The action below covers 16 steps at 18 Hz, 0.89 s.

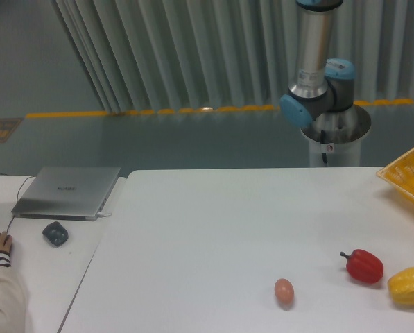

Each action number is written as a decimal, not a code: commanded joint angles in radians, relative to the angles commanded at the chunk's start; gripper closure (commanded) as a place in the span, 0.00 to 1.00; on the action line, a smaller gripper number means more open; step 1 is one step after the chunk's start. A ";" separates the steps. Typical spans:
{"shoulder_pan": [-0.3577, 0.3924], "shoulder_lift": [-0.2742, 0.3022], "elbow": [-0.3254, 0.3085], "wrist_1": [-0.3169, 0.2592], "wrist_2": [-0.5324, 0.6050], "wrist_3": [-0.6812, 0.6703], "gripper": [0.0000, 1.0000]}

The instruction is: Place the green peppers in a basket

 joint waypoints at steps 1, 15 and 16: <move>0.008 -0.005 0.002 0.002 0.002 0.020 0.62; -0.006 -0.008 -0.005 0.009 0.000 0.043 0.00; -0.011 -0.008 -0.005 0.009 0.000 0.043 0.00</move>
